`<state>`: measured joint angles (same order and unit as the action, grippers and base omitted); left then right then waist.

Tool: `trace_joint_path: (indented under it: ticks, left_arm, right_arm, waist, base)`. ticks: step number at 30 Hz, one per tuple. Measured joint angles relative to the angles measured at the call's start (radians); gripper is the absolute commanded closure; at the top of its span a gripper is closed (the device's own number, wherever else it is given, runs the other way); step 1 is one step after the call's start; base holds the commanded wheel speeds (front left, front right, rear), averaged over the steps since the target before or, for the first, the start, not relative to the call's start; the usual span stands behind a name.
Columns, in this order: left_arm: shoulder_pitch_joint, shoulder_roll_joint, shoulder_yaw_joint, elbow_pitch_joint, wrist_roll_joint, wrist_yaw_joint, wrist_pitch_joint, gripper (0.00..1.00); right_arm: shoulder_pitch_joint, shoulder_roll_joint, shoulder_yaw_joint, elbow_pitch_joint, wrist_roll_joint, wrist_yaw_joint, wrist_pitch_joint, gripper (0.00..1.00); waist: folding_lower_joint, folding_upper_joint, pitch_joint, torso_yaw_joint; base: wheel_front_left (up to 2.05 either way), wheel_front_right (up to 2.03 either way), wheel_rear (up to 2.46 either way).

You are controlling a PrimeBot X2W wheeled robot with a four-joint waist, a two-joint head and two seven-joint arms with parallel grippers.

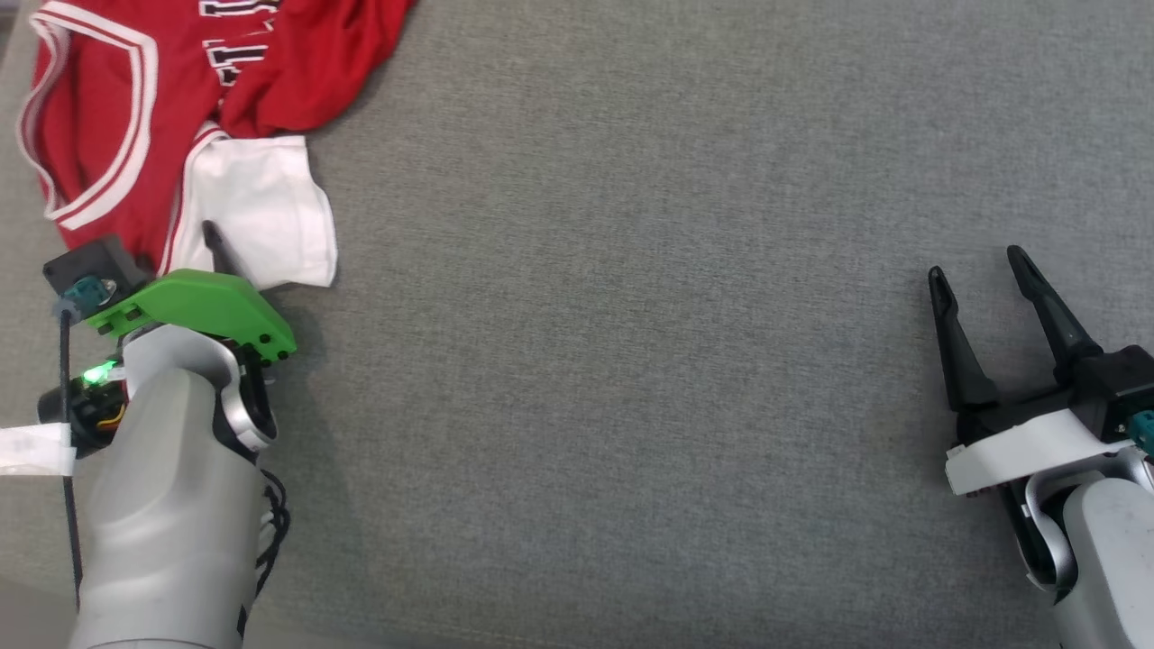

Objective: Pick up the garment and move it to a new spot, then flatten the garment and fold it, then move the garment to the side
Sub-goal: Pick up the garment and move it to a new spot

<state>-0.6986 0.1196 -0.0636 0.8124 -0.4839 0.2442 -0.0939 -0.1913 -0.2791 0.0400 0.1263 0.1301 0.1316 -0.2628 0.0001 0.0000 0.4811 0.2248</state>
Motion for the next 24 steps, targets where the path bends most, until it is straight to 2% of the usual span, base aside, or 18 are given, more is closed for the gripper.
trace_joint_path:
  ticks: [2,3,4,5,8,13,18,24]
  left_arm:
    - [-0.020,0.019,0.002,0.046,0.001,-0.001,0.010,0.00]
    - [-0.034,0.026,0.001,0.064,-0.002,-0.013,0.025,0.96]
    - [-0.040,0.038,0.000,0.074,-0.005,-0.026,0.032,1.00]
    - [-0.043,0.051,-0.004,0.083,-0.006,-0.042,0.034,1.00]
    - [-0.044,0.068,0.009,0.078,-0.008,-0.051,-0.019,1.00]
    - [-0.025,0.087,0.021,-0.028,-0.010,-0.066,-0.105,1.00]
    - [0.004,0.151,-0.002,-0.245,0.018,-0.073,-0.081,1.00]
    - [0.084,0.200,-0.035,-0.651,0.001,-0.090,0.111,1.00]
  right_arm:
    - [-0.006,0.008,-0.005,-0.001,0.001,0.000,0.000,0.00]
    - [-0.008,0.012,-0.008,0.000,0.001,0.000,-0.001,0.00]
    - [-0.007,0.015,-0.011,0.002,0.002,0.000,-0.003,0.00]
    - [-0.006,0.019,-0.013,0.004,0.002,0.000,-0.003,0.00]
    - [0.005,0.033,-0.020,0.014,0.002,0.000,-0.003,0.00]
    - [0.048,0.068,-0.015,0.039,0.002,0.000,-0.003,0.00]
    - [0.092,0.114,0.006,0.068,0.002,0.000,-0.002,0.00]
    - [0.130,0.161,0.008,0.094,-0.003,0.000,-0.001,0.00]
  waist:
    - [0.0000,0.0000,0.021,-0.024]
    - [-0.0001,0.0001,0.031,-0.038]
    - [-0.0001,0.0001,0.036,-0.048]
    - [-0.0001,0.0001,0.041,-0.061]
    - [-0.0001,0.0000,0.039,-0.090]
    - [0.0000,0.0000,-0.006,-0.109]
    - [0.0000,0.0000,-0.080,-0.115]
    - [-0.0001,0.0000,-0.202,-0.116]
  base:
    - [0.00,0.00,0.00]
    - [0.00,0.00,0.00]
    - [0.00,0.00,0.00]
    - [0.00,0.00,0.00]
    - [0.00,0.00,0.00]
    - [0.00,0.00,0.00]
    - [0.00,0.00,0.00]
    - [0.00,0.00,0.00]
